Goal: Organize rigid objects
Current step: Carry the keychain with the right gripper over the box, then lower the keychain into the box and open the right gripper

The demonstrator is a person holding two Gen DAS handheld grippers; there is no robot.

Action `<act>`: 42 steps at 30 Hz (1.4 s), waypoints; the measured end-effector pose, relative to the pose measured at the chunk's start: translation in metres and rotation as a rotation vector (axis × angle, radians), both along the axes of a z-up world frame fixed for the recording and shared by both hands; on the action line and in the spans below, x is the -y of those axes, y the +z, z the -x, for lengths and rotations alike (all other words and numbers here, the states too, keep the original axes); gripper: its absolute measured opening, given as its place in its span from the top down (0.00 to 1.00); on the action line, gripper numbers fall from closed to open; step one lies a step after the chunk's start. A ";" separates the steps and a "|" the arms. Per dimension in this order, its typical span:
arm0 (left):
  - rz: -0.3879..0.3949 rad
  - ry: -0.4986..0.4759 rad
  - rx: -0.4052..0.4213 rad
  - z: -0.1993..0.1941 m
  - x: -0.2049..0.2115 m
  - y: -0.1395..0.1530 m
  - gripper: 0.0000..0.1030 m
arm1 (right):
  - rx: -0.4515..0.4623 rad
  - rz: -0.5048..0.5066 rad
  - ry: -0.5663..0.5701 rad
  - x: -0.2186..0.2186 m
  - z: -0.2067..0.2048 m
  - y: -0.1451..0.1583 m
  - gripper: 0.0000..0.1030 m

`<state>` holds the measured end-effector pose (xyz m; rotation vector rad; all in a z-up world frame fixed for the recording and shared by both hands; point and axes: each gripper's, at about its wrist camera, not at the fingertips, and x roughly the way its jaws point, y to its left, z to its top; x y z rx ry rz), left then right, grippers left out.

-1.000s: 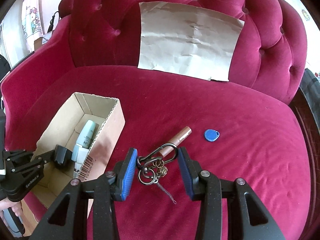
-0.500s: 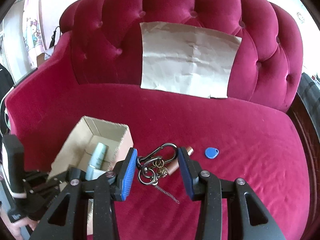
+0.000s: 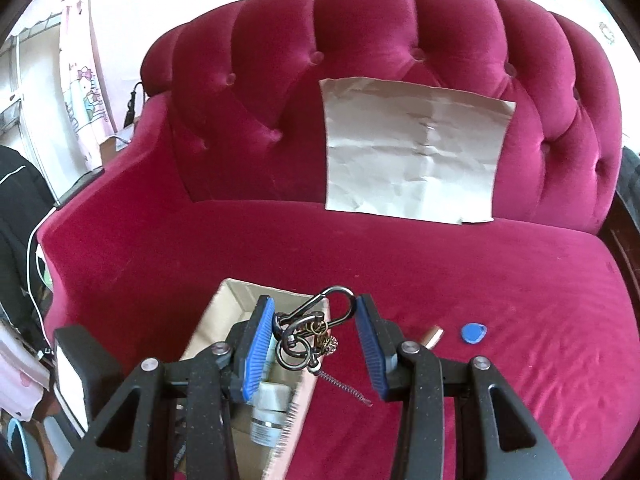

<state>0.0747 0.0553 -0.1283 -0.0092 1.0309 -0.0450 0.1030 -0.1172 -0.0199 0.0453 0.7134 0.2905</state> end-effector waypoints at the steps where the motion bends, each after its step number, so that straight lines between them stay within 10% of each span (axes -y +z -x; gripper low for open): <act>1: 0.001 0.000 0.000 0.000 0.000 0.000 0.97 | 0.000 -0.003 0.003 -0.003 0.000 0.000 0.57; 42: 0.014 -0.010 -0.005 -0.001 -0.004 -0.001 0.96 | -0.126 0.014 0.060 -0.052 -0.026 -0.053 0.46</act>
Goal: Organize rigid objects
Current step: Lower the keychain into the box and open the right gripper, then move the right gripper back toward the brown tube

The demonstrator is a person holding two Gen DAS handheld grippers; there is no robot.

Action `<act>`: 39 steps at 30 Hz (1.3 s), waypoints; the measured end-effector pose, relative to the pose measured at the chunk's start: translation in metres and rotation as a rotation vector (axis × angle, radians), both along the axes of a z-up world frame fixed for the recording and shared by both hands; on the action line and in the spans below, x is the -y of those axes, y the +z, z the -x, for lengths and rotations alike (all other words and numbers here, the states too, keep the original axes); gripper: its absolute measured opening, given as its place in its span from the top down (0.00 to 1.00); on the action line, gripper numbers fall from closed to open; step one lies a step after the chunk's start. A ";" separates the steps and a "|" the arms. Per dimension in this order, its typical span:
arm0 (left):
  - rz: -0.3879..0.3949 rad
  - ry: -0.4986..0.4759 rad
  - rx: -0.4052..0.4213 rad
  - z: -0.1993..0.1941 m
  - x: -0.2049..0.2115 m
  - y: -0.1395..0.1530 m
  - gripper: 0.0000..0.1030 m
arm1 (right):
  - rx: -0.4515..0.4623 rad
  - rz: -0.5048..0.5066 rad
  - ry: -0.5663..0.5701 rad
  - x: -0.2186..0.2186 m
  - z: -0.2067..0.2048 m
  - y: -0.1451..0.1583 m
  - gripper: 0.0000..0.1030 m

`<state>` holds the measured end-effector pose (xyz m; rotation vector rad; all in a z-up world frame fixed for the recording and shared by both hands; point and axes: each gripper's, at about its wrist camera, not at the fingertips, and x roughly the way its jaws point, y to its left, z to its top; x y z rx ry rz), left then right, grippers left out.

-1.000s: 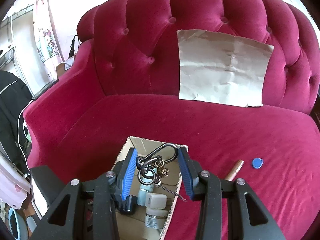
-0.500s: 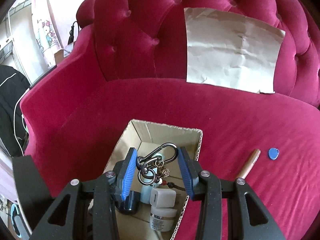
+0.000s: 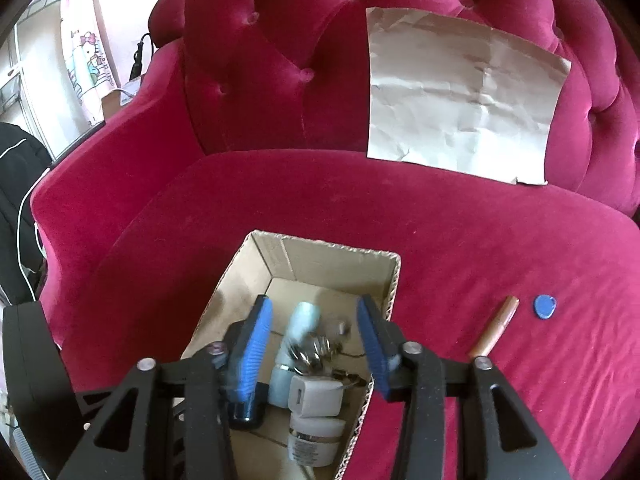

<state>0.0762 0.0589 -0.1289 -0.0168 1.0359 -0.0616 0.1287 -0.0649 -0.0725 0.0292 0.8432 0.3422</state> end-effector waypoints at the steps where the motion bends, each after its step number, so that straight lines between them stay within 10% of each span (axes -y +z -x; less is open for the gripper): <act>1: 0.000 0.001 0.000 0.000 0.000 0.000 0.96 | 0.005 0.003 -0.004 0.001 0.000 0.001 0.42; 7: -0.001 0.000 0.002 0.000 0.000 0.000 0.96 | 0.015 0.029 -0.048 0.009 -0.002 0.002 0.02; 39: -0.001 0.001 0.002 0.001 0.002 0.001 0.96 | 0.018 0.134 -0.290 0.108 -0.011 -0.005 0.00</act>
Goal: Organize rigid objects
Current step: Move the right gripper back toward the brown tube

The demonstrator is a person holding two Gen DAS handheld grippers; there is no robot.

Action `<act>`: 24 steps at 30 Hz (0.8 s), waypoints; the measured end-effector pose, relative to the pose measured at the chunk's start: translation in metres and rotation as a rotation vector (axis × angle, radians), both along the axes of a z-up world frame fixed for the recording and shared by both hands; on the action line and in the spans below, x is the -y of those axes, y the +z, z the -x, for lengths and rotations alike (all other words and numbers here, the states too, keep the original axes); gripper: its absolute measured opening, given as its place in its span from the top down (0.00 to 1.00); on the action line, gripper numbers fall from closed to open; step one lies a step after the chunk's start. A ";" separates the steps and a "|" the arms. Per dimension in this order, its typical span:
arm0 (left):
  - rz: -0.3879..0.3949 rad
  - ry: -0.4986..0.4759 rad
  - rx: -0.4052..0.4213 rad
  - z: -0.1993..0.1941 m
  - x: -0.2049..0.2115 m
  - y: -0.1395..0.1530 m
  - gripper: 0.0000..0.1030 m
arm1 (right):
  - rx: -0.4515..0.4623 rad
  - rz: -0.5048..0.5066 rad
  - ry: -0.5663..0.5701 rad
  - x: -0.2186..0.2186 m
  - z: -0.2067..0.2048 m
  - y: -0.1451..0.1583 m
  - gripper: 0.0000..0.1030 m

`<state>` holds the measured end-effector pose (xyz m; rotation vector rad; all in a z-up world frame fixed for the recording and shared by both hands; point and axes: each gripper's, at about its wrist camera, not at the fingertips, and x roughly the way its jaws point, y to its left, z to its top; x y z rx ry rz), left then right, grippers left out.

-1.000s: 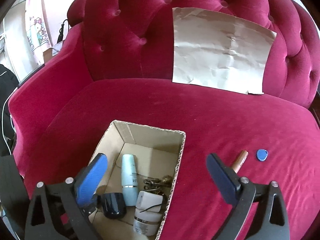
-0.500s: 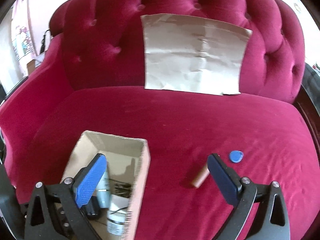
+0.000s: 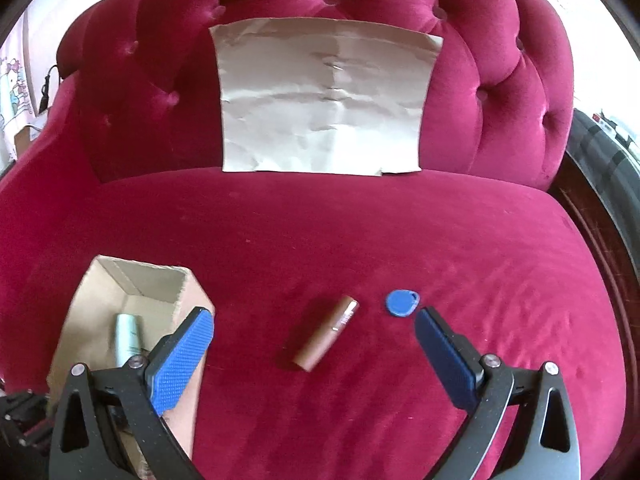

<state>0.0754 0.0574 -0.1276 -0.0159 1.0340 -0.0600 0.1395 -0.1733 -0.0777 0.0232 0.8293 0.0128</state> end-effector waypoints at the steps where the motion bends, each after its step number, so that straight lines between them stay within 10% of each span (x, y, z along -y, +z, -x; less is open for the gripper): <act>1: 0.000 0.000 0.000 0.000 0.000 0.000 0.96 | 0.000 0.001 -0.005 0.002 0.001 -0.002 0.00; 24: 0.004 -0.002 0.000 -0.001 -0.001 0.001 0.96 | -0.095 0.005 -0.031 0.014 -0.008 -0.059 0.00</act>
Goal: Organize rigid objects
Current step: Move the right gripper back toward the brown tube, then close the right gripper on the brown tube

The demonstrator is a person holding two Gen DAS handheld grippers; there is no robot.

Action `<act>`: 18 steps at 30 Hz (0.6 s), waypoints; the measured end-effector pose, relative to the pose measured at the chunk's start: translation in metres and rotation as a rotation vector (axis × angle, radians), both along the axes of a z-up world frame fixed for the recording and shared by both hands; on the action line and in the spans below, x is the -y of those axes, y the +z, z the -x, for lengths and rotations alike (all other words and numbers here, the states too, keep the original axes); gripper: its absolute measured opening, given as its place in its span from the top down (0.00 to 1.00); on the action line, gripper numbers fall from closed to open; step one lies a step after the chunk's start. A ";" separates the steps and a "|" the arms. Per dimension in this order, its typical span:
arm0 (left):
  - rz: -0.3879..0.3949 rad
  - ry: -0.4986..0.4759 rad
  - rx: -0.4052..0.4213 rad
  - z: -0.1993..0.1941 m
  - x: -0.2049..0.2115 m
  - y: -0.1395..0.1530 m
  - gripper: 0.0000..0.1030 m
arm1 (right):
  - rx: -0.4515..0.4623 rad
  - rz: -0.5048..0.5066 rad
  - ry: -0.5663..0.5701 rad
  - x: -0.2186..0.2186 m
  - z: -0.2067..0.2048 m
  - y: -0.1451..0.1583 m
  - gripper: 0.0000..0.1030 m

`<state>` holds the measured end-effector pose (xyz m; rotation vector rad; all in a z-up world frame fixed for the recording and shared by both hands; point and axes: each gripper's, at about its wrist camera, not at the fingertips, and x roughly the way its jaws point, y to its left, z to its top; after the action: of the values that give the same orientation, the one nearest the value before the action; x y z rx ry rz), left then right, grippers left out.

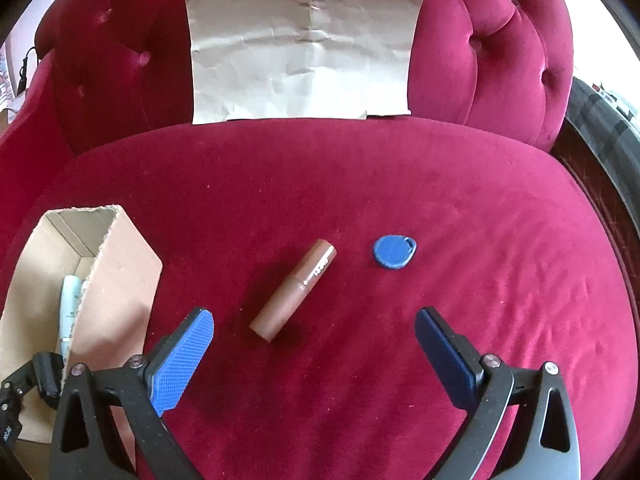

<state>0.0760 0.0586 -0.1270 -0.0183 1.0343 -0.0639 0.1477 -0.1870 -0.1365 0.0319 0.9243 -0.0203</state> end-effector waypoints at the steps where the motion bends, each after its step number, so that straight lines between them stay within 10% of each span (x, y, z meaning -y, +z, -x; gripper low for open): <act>1: 0.001 0.000 0.000 0.000 -0.001 0.000 0.96 | -0.006 0.001 -0.003 0.000 -0.001 -0.003 0.00; 12: -0.002 -0.001 0.000 0.000 -0.002 -0.001 0.96 | -0.020 -0.020 -0.024 0.000 -0.028 -0.017 0.28; 15: 0.000 0.005 0.000 -0.002 -0.002 -0.002 0.96 | -0.047 -0.013 -0.030 -0.003 -0.035 -0.023 0.43; 18: -0.002 0.007 0.005 -0.002 -0.001 -0.001 0.96 | -0.038 -0.020 -0.032 -0.003 -0.036 -0.022 0.78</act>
<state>0.0782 0.0597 -0.1281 -0.0202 1.0295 -0.0569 0.1836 -0.1837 -0.1583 0.0652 0.9619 -0.0419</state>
